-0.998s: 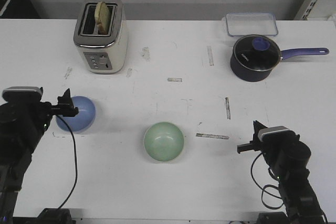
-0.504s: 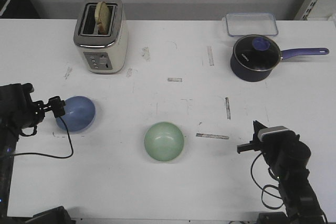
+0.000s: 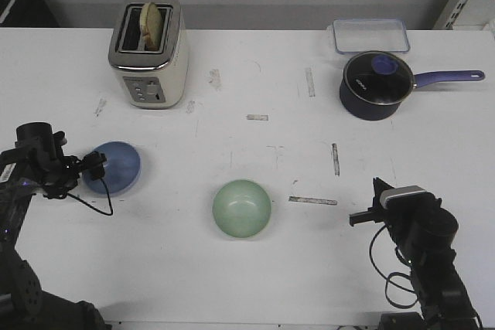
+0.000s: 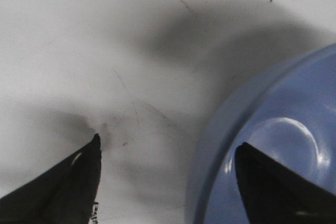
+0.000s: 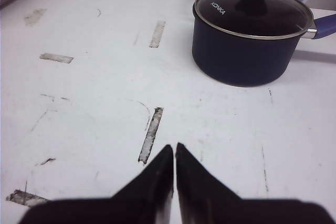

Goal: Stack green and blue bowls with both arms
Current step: 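Reach the left gripper to the light blue bowl rim and grasp it, then lift the blue bowl with the left gripper over the green bowl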

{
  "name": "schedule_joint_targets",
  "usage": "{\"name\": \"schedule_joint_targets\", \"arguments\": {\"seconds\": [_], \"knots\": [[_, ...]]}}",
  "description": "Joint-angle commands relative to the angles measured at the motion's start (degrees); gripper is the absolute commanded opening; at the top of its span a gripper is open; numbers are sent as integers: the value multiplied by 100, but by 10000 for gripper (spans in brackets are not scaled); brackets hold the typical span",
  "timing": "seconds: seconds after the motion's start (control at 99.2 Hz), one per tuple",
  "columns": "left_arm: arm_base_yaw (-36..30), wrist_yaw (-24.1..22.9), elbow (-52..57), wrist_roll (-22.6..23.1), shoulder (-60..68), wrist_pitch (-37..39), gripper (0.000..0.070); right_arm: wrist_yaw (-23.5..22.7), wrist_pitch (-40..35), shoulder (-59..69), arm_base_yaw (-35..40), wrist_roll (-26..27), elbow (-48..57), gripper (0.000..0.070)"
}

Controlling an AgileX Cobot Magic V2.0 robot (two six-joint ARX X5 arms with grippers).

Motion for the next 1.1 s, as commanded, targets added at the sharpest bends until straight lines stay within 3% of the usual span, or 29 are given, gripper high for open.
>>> {"name": "schedule_joint_targets", "arguments": {"seconds": [0.0, 0.05, 0.111, 0.252, 0.464, 0.736, 0.897, 1.089], "knots": [[26, 33, 111, -37, 57, 9, 245, 0, 59, 26, 7, -44, 44, 0], [26, 33, 111, -37, 39, 2, 146, 0, 57, 26, 7, -44, 44, 0], [26, 33, 111, -35, 35, 0, 78, 0, 55, 26, 7, -44, 44, 0], [26, 35, 111, -37, 9, -2, 2, 0, 57, 26, 7, -44, 44, 0], [20, 52, 170, -39, -304, 48, 1, 0, 57, 26, 7, -44, 44, 0], [-212, 597, 468, -343, -1200, 44, 1, 0, 57, 26, 7, -44, 44, 0], [-844, 636, 494, -660, -1812, 28, 1, 0, 55, 26, 7, -44, 44, 0], [-2138, 636, 494, -841, -2124, 4, 1, 0, 55, 26, 7, -42, 44, 0]]}}
